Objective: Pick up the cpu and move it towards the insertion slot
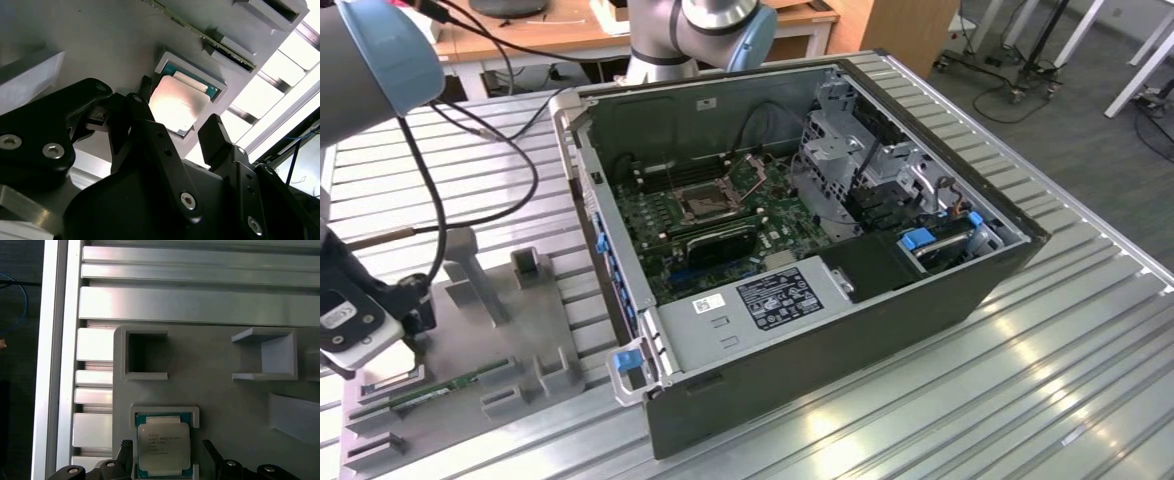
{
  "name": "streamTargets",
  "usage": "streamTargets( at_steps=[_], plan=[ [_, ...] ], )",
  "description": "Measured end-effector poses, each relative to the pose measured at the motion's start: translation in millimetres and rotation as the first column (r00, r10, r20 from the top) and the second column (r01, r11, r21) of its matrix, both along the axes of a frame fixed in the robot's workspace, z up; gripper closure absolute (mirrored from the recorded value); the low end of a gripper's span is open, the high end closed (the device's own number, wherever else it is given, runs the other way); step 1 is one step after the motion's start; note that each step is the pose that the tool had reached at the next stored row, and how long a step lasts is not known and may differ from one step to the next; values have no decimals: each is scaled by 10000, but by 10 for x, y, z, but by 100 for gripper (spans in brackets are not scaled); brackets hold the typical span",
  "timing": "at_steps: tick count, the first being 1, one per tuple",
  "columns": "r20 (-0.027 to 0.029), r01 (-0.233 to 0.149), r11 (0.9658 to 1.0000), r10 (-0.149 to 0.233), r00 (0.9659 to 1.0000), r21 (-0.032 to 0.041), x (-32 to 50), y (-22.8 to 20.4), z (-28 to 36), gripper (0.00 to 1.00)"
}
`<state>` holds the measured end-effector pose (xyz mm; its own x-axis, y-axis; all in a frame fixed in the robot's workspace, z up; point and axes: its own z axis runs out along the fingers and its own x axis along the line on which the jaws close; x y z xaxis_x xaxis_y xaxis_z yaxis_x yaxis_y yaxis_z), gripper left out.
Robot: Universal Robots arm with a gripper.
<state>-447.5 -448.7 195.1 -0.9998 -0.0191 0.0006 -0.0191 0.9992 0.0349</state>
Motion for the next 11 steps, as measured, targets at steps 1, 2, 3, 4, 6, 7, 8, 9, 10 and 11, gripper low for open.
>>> streamTargets(
  at_steps=[1, 2, 3, 4, 6, 7, 8, 9, 10, 11],
  plan=[
    [1, 0, 10000, 0, 10000, 0, 0, 0, -8, 35],
    [0, 0, 10000, 0, 10000, 0, 0, 0, -16, 35],
    [0, 0, 10000, 0, 10000, 0, 0, 0, -24, 35],
    [1, 0, 10000, 0, 10000, 0, 0, 0, -33, 35],
    [-1, 0, 10000, 0, 10000, -1, 0, 0, -46, 35],
    [-1, 1, 10000, -1, 10000, 0, 0, 0, -51, 35],
    [0, 1, 10000, -1, 10000, 0, 0, 0, -55, 35],
    [0, 0, 10000, 0, 10000, 0, 0, 0, -60, 35],
    [-1, 0, 10000, 0, 10000, 0, 0, 0, -64, 35],
    [-1, 0, 10000, 0, 10000, 0, 0, 0, -68, 35]
  ],
)
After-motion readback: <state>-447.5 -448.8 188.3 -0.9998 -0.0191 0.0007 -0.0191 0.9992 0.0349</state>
